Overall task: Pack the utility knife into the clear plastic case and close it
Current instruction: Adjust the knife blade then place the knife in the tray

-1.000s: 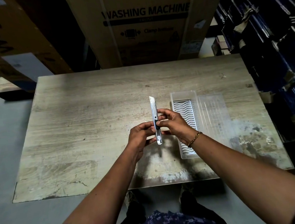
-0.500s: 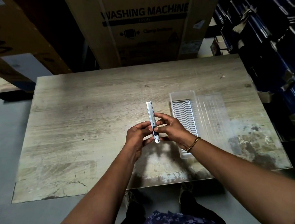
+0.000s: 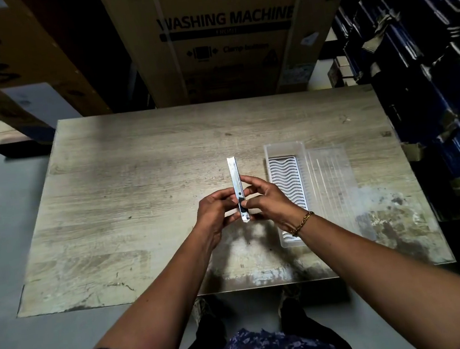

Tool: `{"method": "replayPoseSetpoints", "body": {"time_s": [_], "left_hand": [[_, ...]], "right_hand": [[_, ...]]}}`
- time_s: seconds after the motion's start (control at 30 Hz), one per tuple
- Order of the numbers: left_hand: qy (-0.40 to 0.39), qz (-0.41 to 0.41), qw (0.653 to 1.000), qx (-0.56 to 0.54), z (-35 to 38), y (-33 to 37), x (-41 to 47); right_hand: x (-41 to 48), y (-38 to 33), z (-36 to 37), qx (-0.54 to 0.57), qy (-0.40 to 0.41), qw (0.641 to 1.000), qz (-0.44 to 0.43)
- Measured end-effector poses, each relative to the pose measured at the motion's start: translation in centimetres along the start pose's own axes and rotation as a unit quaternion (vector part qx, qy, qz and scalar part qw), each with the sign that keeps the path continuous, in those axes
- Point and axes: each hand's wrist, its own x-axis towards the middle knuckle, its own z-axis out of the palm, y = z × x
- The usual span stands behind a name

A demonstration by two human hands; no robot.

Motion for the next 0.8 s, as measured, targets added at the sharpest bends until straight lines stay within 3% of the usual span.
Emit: {"method": "replayPoseSetpoints", "body": {"time_s": [0.8], "left_hand": [[-0.016,0.042,0.997,0.066,2.2,-0.4,-0.7]], "right_hand": [[-0.6,0.9,-1.9,-0.003,0.027,1.000,-0.009]]}}
